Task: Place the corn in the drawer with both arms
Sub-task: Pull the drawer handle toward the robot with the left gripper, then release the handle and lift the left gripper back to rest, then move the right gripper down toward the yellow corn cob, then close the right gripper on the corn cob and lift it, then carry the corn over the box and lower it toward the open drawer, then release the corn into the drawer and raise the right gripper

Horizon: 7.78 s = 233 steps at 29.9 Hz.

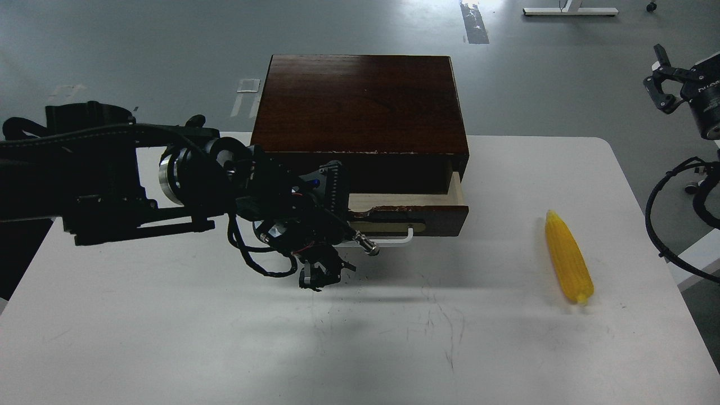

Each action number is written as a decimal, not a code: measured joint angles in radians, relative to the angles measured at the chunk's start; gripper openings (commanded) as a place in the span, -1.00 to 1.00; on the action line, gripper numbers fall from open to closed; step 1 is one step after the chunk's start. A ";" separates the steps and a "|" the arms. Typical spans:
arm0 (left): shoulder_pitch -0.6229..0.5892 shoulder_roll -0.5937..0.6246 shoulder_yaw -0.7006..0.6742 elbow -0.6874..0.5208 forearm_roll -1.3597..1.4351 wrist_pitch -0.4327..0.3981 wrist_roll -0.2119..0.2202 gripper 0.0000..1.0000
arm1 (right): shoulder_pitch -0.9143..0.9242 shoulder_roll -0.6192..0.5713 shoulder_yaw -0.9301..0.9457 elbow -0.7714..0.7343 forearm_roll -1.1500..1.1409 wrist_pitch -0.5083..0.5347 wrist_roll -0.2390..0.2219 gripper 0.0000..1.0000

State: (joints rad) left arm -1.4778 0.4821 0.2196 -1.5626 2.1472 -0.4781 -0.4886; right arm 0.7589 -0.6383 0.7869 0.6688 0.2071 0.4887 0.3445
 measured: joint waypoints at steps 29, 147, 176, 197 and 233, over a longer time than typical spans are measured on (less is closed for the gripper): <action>-0.019 0.149 -0.315 0.004 -0.469 -0.011 0.011 0.94 | 0.001 -0.021 -0.007 0.005 0.000 0.000 -0.001 1.00; 0.757 0.112 -0.896 0.920 -2.396 -0.011 0.077 0.98 | 0.573 -0.079 -1.378 0.414 -1.262 -0.111 -0.312 0.50; 0.754 0.121 -0.892 0.922 -2.391 -0.011 0.079 0.98 | 0.587 -0.206 -1.249 0.549 -1.252 -0.120 -0.290 -0.54; 0.750 0.176 -0.880 0.922 -2.389 -0.011 0.088 0.98 | 1.182 -0.150 -1.239 0.781 -1.459 -0.069 -0.285 -0.66; 0.763 0.218 -0.882 0.928 -2.391 -0.011 0.081 0.98 | 1.121 0.337 -1.226 0.774 -1.969 -0.110 -0.143 0.24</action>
State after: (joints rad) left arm -0.7148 0.7003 -0.6623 -0.6350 -0.2436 -0.4887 -0.4075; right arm 1.8803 -0.3009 -0.4393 1.4430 -1.7623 0.3791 0.2011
